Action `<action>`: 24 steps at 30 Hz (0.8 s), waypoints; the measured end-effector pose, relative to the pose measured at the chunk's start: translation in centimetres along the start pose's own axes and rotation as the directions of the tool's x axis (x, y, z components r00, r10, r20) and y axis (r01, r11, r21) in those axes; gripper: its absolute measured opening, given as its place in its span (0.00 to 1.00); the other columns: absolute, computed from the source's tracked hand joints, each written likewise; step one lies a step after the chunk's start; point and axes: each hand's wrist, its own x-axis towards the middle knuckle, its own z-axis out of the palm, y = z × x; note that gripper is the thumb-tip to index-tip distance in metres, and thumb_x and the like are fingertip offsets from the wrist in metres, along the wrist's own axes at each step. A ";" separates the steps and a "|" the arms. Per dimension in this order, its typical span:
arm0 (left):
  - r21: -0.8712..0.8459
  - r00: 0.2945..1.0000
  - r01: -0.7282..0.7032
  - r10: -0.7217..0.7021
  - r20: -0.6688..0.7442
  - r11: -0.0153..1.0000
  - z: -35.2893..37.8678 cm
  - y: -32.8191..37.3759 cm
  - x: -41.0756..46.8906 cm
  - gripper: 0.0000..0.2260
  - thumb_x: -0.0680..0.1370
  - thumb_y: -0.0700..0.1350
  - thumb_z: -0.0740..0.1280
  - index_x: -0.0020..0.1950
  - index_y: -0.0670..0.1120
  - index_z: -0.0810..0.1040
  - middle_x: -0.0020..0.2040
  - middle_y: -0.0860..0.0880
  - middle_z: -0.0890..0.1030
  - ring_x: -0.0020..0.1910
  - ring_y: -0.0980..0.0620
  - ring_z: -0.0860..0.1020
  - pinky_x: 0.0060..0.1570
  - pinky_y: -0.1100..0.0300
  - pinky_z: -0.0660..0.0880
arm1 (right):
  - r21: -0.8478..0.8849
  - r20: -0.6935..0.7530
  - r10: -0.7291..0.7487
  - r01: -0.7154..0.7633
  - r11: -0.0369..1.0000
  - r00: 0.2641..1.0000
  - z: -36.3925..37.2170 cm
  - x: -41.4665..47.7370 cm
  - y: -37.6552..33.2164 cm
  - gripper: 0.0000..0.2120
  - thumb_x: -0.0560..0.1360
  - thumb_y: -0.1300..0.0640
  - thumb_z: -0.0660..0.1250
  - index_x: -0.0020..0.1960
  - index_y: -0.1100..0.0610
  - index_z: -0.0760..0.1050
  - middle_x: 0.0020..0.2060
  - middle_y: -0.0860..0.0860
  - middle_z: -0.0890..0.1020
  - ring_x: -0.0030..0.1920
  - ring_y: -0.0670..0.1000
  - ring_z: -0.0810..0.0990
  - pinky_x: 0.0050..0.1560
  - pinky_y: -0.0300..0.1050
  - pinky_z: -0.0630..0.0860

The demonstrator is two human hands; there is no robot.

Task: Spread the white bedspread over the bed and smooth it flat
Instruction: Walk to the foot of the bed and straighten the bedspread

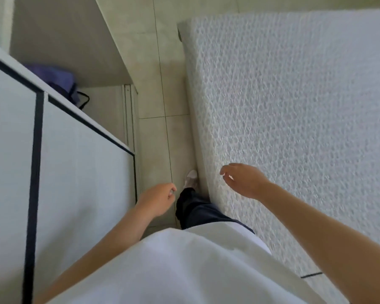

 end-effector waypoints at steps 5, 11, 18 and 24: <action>-0.165 0.994 0.096 -0.104 -0.042 0.982 -9.5 0.6 6.3 0.13 0.81 0.46 0.58 0.65 0.50 0.73 0.59 0.51 0.77 0.56 0.52 0.76 0.54 0.57 0.73 | 0.101 0.006 -0.002 0.002 0.995 1.000 -7.9 9.5 2.6 0.13 0.80 0.52 0.55 0.61 0.50 0.75 0.52 0.48 0.80 0.52 0.51 0.79 0.54 0.50 0.77; -0.268 0.958 0.198 -0.244 -0.150 0.943 -20.3 -0.8 12.9 0.11 0.80 0.46 0.60 0.61 0.51 0.75 0.57 0.53 0.78 0.51 0.54 0.76 0.50 0.58 0.71 | 0.316 0.029 0.122 -0.125 0.940 0.992 -16.0 19.7 5.4 0.11 0.79 0.54 0.58 0.58 0.51 0.77 0.53 0.51 0.81 0.51 0.53 0.80 0.52 0.49 0.78; -0.312 0.960 0.197 -0.248 -0.131 0.929 -33.0 -1.4 22.4 0.10 0.80 0.45 0.59 0.61 0.52 0.74 0.53 0.52 0.76 0.51 0.53 0.75 0.48 0.59 0.69 | 0.404 0.071 0.251 -0.258 0.878 0.965 -24.0 32.4 5.1 0.12 0.79 0.53 0.59 0.60 0.50 0.76 0.54 0.51 0.80 0.46 0.52 0.79 0.51 0.49 0.78; -0.214 0.982 0.129 -0.155 -0.110 0.968 -46.8 -1.9 33.3 0.10 0.81 0.45 0.58 0.61 0.52 0.73 0.51 0.54 0.75 0.49 0.54 0.75 0.46 0.59 0.70 | 0.513 0.131 0.358 -0.373 0.773 0.924 -31.4 43.2 4.7 0.14 0.79 0.50 0.60 0.61 0.53 0.74 0.53 0.51 0.81 0.44 0.52 0.79 0.48 0.46 0.76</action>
